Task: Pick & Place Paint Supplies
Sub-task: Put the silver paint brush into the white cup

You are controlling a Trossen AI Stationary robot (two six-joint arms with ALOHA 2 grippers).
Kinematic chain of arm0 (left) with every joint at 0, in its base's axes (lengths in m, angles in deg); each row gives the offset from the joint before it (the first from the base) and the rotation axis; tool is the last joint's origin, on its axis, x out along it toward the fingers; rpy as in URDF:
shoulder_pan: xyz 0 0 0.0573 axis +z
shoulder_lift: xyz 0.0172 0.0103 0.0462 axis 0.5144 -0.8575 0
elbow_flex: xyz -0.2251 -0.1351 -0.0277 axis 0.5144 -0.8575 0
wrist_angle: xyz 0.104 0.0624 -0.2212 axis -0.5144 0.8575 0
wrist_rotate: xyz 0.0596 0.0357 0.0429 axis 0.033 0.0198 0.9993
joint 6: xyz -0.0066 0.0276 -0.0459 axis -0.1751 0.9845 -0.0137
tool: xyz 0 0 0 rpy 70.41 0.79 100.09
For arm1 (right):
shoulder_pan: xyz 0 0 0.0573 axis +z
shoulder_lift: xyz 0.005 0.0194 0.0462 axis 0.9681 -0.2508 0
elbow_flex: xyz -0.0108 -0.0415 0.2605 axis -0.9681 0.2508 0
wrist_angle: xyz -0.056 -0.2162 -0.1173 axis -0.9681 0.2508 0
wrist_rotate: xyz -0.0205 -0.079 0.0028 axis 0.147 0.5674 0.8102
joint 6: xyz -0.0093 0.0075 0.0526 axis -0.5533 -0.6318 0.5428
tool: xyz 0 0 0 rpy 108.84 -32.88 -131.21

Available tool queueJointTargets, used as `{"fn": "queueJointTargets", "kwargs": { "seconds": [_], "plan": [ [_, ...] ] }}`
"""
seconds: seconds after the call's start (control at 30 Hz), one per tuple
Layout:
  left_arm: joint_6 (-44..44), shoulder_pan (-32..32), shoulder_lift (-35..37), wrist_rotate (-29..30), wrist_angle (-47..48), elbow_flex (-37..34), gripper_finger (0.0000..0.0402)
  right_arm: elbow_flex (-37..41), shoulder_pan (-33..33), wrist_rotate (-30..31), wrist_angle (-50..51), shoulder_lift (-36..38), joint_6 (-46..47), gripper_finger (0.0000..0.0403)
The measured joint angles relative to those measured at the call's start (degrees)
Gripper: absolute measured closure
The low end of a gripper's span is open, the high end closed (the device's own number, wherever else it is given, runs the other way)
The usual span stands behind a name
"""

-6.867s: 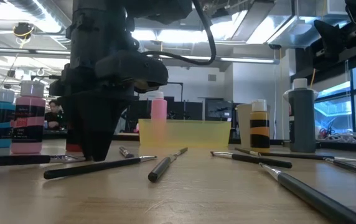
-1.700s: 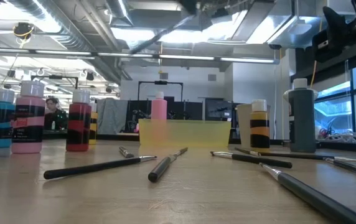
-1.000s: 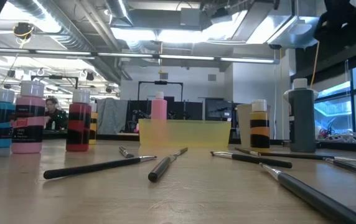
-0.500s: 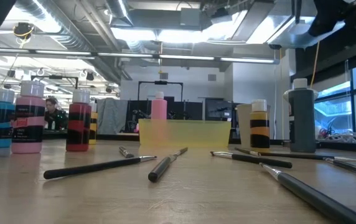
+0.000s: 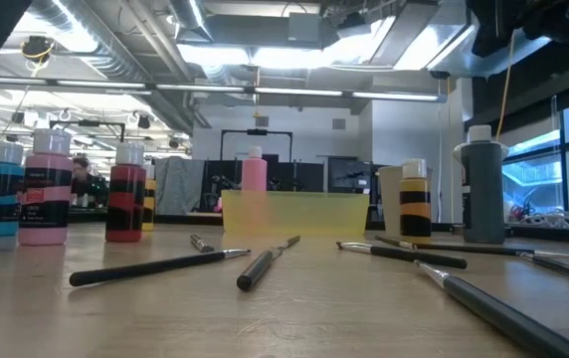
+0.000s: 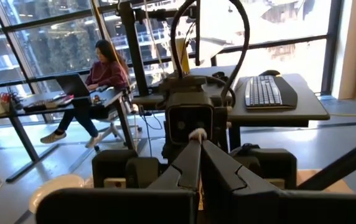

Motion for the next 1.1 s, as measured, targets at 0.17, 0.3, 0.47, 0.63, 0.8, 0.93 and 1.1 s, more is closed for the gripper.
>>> {"fn": "queueJointTargets", "kwargs": {
  "seconds": [0.17, 0.3, 0.47, 0.63, 0.8, 0.93, 1.1],
  "plan": [
    [-0.08, -0.02, 0.00, 0.01, 0.98, 0.00, 0.0400, -1.16, 0.00, -0.06, -0.29, -1.97, 0.81, 0.0174],
    [-0.79, -0.28, 0.00, 0.02, 3.07, 0.00, 0.0400, -1.64, 0.63, -2.47, -0.10, -1.73, 2.31, 0.0175],
    [-0.61, -0.84, 0.00, 0.51, 3.64, 0.00, 0.0400, -1.66, 2.05, -3.17, 0.12, -1.38, 2.05, 0.0205],
    [-0.61, -0.83, 0.00, 0.66, 3.56, 0.00, 0.0400, -1.66, 2.19, -3.19, 1.26, -1.36, 1.47, 0.0265],
    [-0.93, -0.83, 0.00, 0.68, 3.58, 0.00, 0.0400, -1.66, 2.21, -3.08, 3.02, -1.36, -0.08, 0.0319],
    [-0.99, -0.91, 0.00, 0.26, 3.71, 0.00, 0.0400, -1.66, 2.16, -2.70, 3.52, -1.36, -1.11, 0.0380],
    [-1.00, -0.90, 0.00, -0.12, 4.57, 0.00, 0.0400, -1.66, 2.16, -2.67, 4.44, -1.36, -1.44, 0.0381]
  ]
}}
